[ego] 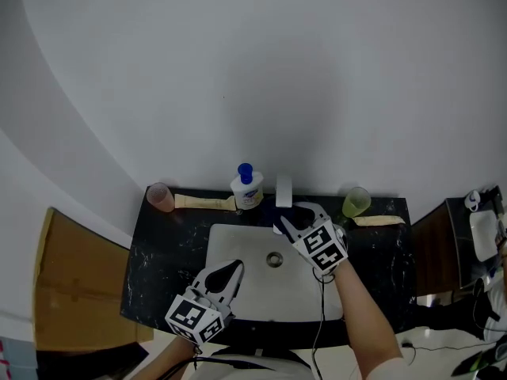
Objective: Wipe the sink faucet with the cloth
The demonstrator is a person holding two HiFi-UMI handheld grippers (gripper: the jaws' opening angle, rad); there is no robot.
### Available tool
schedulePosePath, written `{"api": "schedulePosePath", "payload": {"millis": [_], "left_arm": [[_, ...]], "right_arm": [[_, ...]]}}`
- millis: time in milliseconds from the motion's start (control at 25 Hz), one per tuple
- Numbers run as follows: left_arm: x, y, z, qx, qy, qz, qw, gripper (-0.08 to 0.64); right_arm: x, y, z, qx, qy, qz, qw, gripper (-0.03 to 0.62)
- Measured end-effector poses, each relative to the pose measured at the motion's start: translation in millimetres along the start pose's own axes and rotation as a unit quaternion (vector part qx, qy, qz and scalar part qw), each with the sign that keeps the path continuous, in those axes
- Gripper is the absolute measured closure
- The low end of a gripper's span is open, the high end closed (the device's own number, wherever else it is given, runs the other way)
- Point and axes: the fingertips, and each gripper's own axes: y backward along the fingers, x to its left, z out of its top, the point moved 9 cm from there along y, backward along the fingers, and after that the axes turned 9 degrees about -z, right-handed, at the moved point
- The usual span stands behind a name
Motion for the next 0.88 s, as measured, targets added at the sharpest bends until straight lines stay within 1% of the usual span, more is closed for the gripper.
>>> {"api": "schedulePosePath", "payload": {"millis": [80, 160, 320, 560, 640, 800, 880], "left_arm": [[-0.4, -1.3, 0.4, -0.001, 0.0, 0.001, 1.0, 0.558], [-0.2, -2.3, 0.9, -0.002, 0.0, 0.002, 1.0, 0.558], [-0.4, -2.8, -0.1, -0.001, 0.0, 0.002, 1.0, 0.558], [-1.2, -7.7, 0.9, -0.001, 0.001, -0.002, 1.0, 0.558], [-1.5, -9.5, 1.0, -0.001, 0.001, -0.004, 1.0, 0.558], [-1.6, -11.6, 0.5, 0.002, 0.003, -0.006, 1.0, 0.558], [-2.3, -11.0, -0.4, 0.004, 0.004, -0.005, 1.0, 0.558]], "right_arm": [[-14.0, -14.0, 3.8, 0.011, -0.001, -0.011, 1.0, 0.474], [-20.3, -20.2, 7.0, 0.012, -0.006, -0.009, 1.0, 0.474], [-11.3, -10.0, 5.0, 0.0, -0.014, -0.011, 1.0, 0.476], [18.8, 24.0, -2.4, -0.007, -0.024, 0.03, 0.999, 0.476], [25.8, 32.2, -4.4, -0.005, -0.018, 0.043, 0.999, 0.476], [25.0, 30.7, -5.7, 0.003, -0.01, 0.063, 0.998, 0.476], [16.4, 22.5, -4.2, 0.006, -0.012, 0.062, 0.998, 0.476]]}}
